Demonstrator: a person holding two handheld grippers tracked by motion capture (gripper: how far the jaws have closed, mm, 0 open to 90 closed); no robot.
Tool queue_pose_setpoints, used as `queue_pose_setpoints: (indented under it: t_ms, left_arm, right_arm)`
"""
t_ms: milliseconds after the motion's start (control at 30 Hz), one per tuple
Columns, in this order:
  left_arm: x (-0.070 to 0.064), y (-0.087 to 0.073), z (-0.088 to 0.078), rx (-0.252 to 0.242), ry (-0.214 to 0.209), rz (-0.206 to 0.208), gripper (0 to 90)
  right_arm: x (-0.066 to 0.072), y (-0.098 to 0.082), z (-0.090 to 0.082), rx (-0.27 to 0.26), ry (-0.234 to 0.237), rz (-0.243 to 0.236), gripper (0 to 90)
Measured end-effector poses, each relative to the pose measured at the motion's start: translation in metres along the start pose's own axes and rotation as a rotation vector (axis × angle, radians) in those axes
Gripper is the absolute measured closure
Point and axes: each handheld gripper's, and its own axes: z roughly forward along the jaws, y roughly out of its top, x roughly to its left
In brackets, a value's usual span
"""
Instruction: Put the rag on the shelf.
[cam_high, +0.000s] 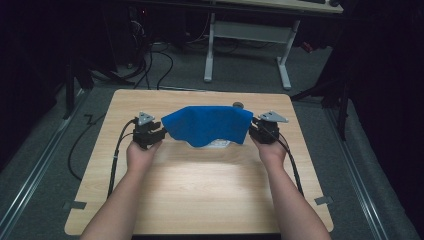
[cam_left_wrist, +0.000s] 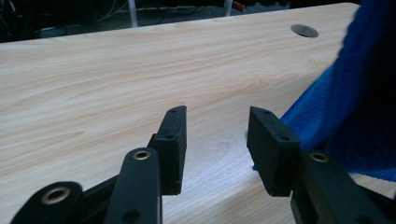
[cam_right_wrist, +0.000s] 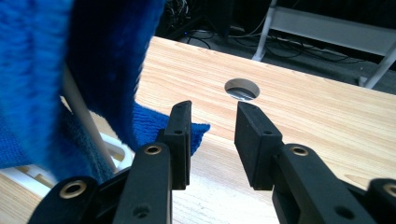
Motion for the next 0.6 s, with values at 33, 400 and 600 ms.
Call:
queue_pose_setpoints:
  t_ms: [33, 400, 600]
  left_arm:
    - [0.003, 0.000, -0.003, 0.006, 0.008, -0.001, 57.8]
    - [0.013, -0.004, -0.010, 0.007, 0.037, -0.002, 57.0]
    - [0.017, -0.007, -0.015, 0.002, 0.050, -0.003, 56.7]
  right_arm:
    - [-0.002, 0.000, -0.002, 0.000, -0.004, 0.007, 66.2]
    - [-0.015, -0.001, -0.010, 0.009, -0.038, -0.001, 66.0]
    - [-0.020, -0.002, -0.016, 0.010, -0.043, 0.000, 65.1]
